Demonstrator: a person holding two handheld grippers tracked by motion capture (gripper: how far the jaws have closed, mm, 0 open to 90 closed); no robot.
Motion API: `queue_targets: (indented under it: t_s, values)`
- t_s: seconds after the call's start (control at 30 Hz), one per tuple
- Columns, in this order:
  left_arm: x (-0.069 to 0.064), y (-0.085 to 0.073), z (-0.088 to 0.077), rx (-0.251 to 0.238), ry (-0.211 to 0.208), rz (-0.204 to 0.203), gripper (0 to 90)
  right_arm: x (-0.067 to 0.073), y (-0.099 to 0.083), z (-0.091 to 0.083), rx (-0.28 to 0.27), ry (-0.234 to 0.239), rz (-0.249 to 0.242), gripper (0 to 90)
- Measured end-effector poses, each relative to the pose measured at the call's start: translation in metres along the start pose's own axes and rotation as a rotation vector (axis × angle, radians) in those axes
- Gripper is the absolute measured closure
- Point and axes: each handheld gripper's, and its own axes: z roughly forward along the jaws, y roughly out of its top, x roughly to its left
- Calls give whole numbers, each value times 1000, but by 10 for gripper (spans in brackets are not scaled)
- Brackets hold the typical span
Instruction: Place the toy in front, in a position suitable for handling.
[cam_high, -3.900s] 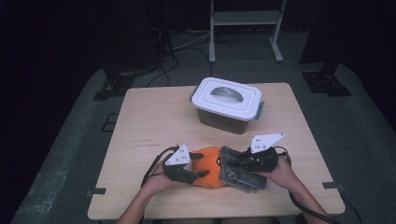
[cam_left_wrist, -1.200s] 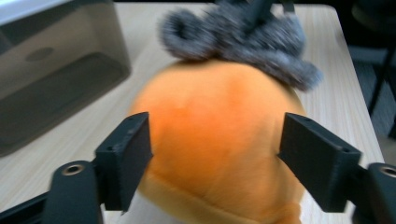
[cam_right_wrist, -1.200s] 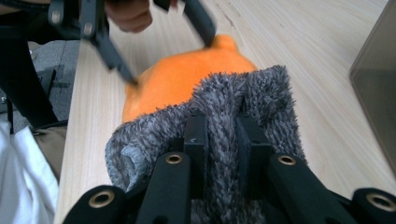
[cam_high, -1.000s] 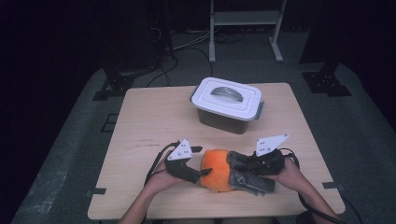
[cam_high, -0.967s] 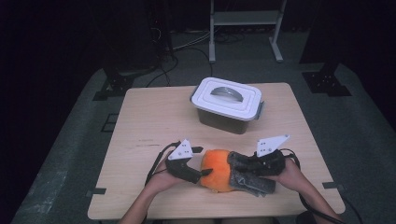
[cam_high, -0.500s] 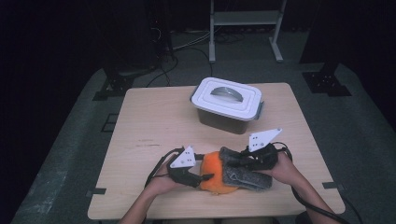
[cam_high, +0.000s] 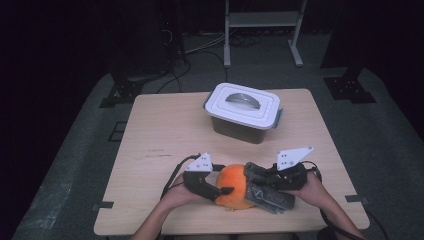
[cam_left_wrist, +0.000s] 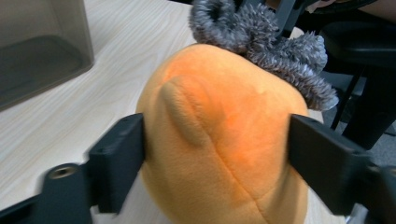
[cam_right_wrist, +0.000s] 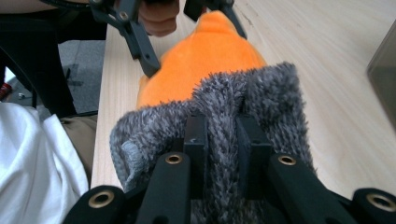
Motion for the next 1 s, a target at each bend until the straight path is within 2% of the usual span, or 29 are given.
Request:
queue_targets:
  t_s: [0.07, 0.2, 0.27, 0.33, 0.47, 0.6, 0.7, 0.83, 0.87, 0.9, 0.93, 1.0]
  values:
    - [-5, 3, -2, -10, 28, 65, 365, 1, 8, -1, -22, 1, -14, 761]
    - [-18, 10, -1, 6, 65, 199, 406, 6, 36, 5, -45, 8, -83, 762]
    - [-22, 12, -2, 6, 84, 246, 409, 10, 48, 10, -48, 14, -116, 761]
    - [-23, 12, -4, 10, 101, 267, 412, 12, 54, 14, -34, 11, -141, 761]
    - [-17, 6, -9, 12, 91, 262, 413, 7, 47, 14, -24, 6, -122, 761]
    - [-12, 1, -11, 3, 75, 222, 387, -1, 29, 8, -19, -6, -62, 761]
    - [-9, 1, -9, -16, 56, 157, 297, -3, 18, 6, -33, -6, -20, 761]
    - [-6, 4, -8, -29, 44, 68, 192, 1, 13, 8, -42, -4, -18, 760]
    - [-4, 4, -8, -28, 31, 40, 192, 3, 12, 9, -43, -1, -20, 760]
    - [-4, 4, -7, -15, 21, 31, 198, 6, 12, 10, -42, 1, -24, 760]
    - [-5, 4, -6, -2, 8, 39, 257, 7, 12, 11, -42, 2, -30, 760]
    - [-9, 4, -6, 8, 27, 82, 352, 10, 13, 11, -29, 1, -41, 760]
